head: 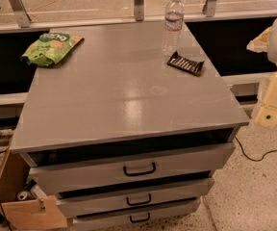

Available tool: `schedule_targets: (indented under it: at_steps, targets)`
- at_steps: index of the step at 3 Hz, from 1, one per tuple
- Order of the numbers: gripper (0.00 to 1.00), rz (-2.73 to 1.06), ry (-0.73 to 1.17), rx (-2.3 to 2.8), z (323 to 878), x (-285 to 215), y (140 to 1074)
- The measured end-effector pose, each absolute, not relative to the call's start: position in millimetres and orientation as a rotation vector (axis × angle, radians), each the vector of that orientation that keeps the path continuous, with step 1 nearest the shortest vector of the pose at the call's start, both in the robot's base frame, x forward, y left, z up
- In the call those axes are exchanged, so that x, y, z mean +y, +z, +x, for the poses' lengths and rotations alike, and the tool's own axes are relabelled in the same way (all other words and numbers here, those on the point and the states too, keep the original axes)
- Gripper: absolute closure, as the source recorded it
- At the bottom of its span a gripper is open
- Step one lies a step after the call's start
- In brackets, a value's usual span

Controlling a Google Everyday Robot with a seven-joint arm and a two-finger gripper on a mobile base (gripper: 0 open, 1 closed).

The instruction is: Pick water bottle

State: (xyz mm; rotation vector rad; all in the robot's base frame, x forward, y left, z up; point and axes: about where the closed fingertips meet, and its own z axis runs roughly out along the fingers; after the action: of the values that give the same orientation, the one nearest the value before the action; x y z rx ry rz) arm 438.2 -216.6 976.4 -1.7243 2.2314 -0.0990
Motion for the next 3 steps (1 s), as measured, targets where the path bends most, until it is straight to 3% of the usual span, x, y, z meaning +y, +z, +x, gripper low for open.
schedule_targets:
  at_steps: [2,3]
  targets:
    - [0.00,-1.726,-0.075,2.206,441,-212,977]
    - [0.00,-1.711,-0.015,2.154,477,-203,957]
